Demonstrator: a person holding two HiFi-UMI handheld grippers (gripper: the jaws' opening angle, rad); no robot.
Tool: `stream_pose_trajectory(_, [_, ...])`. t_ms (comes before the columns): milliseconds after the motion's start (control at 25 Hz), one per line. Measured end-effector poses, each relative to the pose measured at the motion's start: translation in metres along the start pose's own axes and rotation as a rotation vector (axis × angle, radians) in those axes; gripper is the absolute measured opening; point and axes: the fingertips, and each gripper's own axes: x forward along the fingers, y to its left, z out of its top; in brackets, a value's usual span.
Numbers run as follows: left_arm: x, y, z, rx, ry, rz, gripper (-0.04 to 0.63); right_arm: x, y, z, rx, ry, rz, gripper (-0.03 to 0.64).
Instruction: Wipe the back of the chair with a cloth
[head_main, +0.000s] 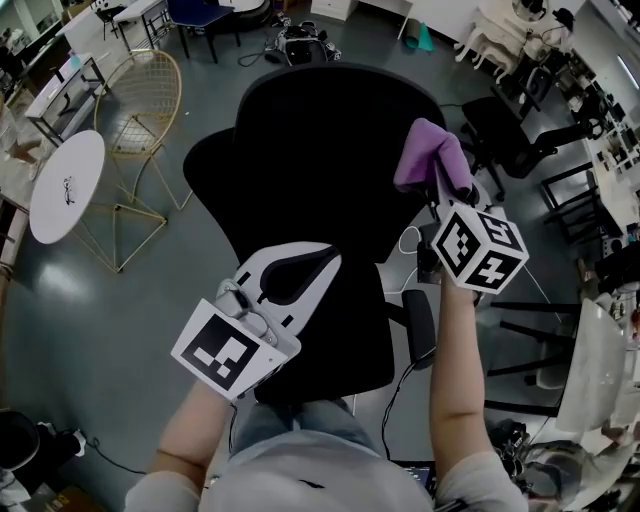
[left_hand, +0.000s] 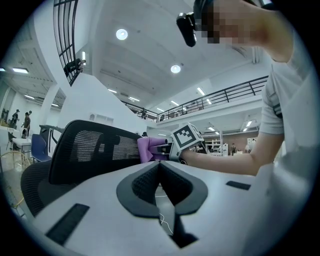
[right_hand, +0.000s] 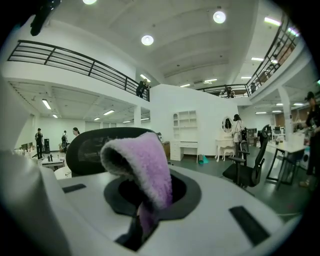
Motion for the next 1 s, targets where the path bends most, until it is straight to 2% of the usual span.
stream_pose_trajectory(600, [-0.006, 0.017, -0.012, -0.010, 0.012, 0.065, 0.012, 0.028, 0.029, -0.043, 0.002, 0.048, 0.068, 0.044])
stream_pose_trajectory(1000, [-0.029, 0.035, -0.015, -0.016, 0.007, 0.150, 0.012, 0.051, 0.091, -0.040, -0.036, 0.045, 0.174, 0.044])
